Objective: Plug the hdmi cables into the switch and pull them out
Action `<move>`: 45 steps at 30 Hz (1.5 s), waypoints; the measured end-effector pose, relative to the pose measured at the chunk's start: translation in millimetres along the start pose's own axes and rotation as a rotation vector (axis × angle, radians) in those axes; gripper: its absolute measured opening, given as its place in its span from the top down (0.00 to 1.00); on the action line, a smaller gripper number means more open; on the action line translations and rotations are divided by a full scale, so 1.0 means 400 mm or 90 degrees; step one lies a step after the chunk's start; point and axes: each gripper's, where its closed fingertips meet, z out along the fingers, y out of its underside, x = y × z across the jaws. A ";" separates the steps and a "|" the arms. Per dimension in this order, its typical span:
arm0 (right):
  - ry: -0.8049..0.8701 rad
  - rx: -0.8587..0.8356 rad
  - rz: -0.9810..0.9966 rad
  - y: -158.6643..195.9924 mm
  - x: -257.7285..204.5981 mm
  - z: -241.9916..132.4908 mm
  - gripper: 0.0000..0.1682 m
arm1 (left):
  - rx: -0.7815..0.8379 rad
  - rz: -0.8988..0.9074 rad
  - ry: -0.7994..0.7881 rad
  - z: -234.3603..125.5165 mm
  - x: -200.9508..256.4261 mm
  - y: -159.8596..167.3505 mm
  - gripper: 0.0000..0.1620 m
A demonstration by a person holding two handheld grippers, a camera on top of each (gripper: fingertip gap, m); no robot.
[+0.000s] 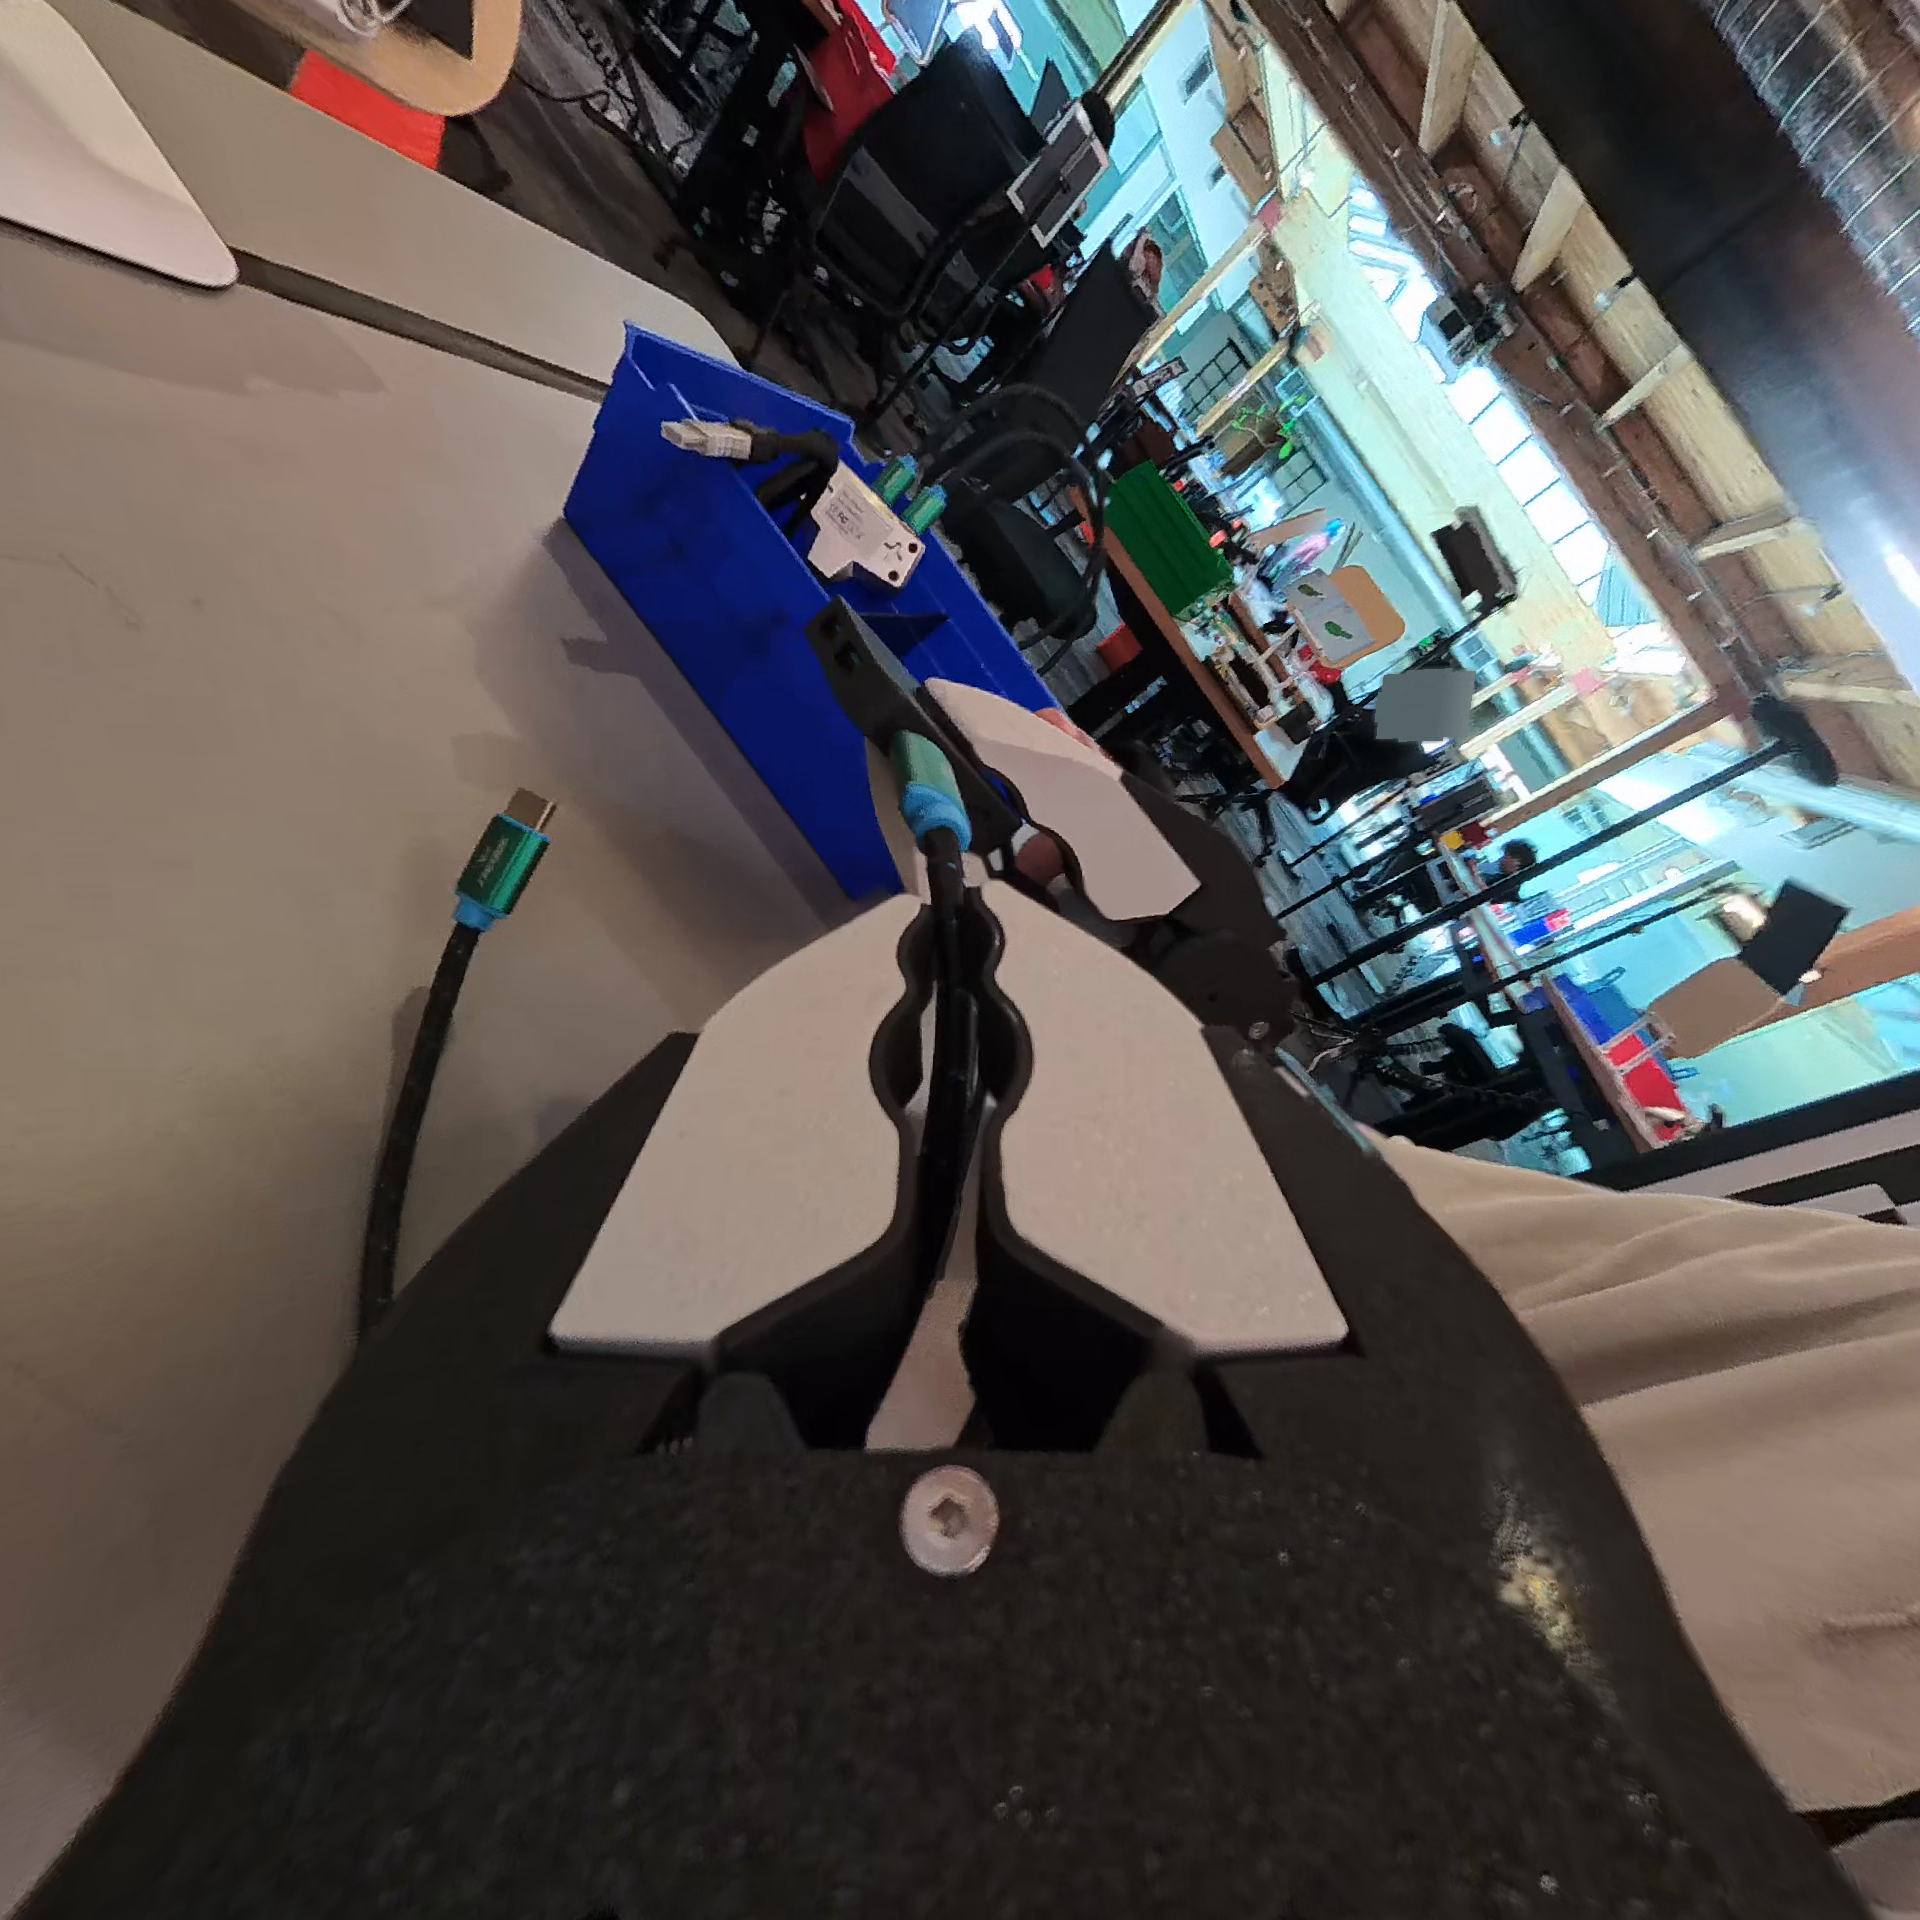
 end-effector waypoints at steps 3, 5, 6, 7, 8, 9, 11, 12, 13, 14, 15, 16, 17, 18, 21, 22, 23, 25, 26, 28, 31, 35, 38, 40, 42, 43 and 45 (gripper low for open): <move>-0.018 -0.014 0.014 -0.005 -0.002 0.000 0.92 | 0.001 0.057 -0.042 0.000 0.007 0.001 0.97; -0.014 -0.007 0.004 -0.008 0.001 -0.002 0.92 | -0.009 0.099 -0.072 -0.002 0.006 0.002 0.97; -0.013 -0.004 -0.001 -0.011 0.000 -0.003 0.92 | -0.010 0.117 -0.082 -0.005 0.004 0.000 0.97; -0.018 0.003 0.004 -0.013 -0.002 -0.002 0.92 | -0.009 0.138 -0.085 -0.007 0.006 -0.003 0.97; -0.027 0.010 0.016 -0.014 -0.005 -0.001 0.92 | -0.011 0.165 -0.084 -0.006 0.009 -0.004 0.97; -0.039 0.011 0.027 -0.012 -0.010 0.001 0.92 | -0.020 0.195 -0.087 -0.004 0.010 -0.002 0.97; -0.055 0.009 0.029 -0.009 -0.019 0.005 0.92 | -0.037 0.253 -0.108 0.000 0.006 0.003 0.97; -0.064 0.010 0.033 -0.011 -0.026 0.004 0.92 | -0.043 0.284 -0.121 0.003 0.004 0.004 0.92; -0.072 0.009 0.039 -0.013 -0.031 0.004 0.92 | -0.050 0.311 -0.133 0.006 0.001 0.007 0.86; -0.077 0.004 0.040 -0.012 -0.036 0.005 0.92 | -0.058 0.335 -0.144 0.009 0.000 0.011 0.84; -0.084 0.001 0.041 -0.012 -0.040 0.006 0.92 | -0.065 0.357 -0.154 0.011 -0.001 0.015 0.84; -0.084 0.001 0.043 -0.012 -0.040 0.007 0.92 | -0.070 0.379 -0.163 0.013 0.000 0.017 0.84; -0.085 0.002 0.043 -0.012 -0.040 0.007 0.92 | -0.078 0.399 -0.176 0.015 -0.002 0.020 0.84; -0.086 0.002 0.042 -0.011 -0.041 0.006 0.92 | -0.089 0.416 -0.193 0.016 -0.009 0.023 0.84; -0.081 0.007 0.028 -0.018 -0.041 0.002 0.92 | -0.120 0.457 -0.234 0.020 -0.026 0.031 0.86; -0.081 0.012 0.021 -0.023 -0.042 0.000 0.92 | -0.123 0.465 -0.241 0.020 -0.029 0.032 0.89; -0.080 0.019 0.012 -0.030 -0.043 -0.003 0.92 | -0.125 0.471 -0.247 0.020 -0.032 0.033 0.91; -0.074 0.022 -0.006 -0.034 -0.043 -0.008 0.92 | -0.124 0.471 -0.251 0.016 -0.035 0.031 0.95; -0.078 0.024 -0.002 -0.035 -0.043 -0.009 0.92 | -0.124 0.465 -0.247 0.016 -0.034 0.032 0.95; -0.081 0.031 0.003 -0.038 -0.041 -0.011 0.92 | -0.115 0.469 -0.250 0.014 -0.032 0.028 0.95; -0.102 0.047 -0.019 -0.043 -0.052 -0.017 0.92 | -0.126 0.478 -0.263 0.015 -0.040 0.035 0.95; -0.097 0.054 -0.007 -0.043 -0.056 -0.024 0.92 | -0.139 0.471 -0.258 0.016 -0.041 0.042 0.95; -0.092 0.079 -0.004 -0.053 -0.051 -0.030 0.92 | -0.159 0.470 -0.242 0.009 -0.033 0.042 0.96; -0.102 0.105 0.016 -0.069 -0.048 -0.038 0.93 | -0.162 0.469 -0.221 0.002 -0.024 0.042 0.96; -0.113 0.142 0.028 -0.084 -0.043 -0.049 0.93 | -0.158 0.456 -0.192 -0.005 -0.015 0.042 0.96; -0.113 0.149 0.027 -0.086 -0.041 -0.052 0.93 | -0.153 0.452 -0.191 -0.004 -0.015 0.042 0.96; -0.122 0.129 0.039 -0.073 -0.053 -0.041 0.93 | -0.155 0.455 -0.214 0.005 -0.029 0.045 0.96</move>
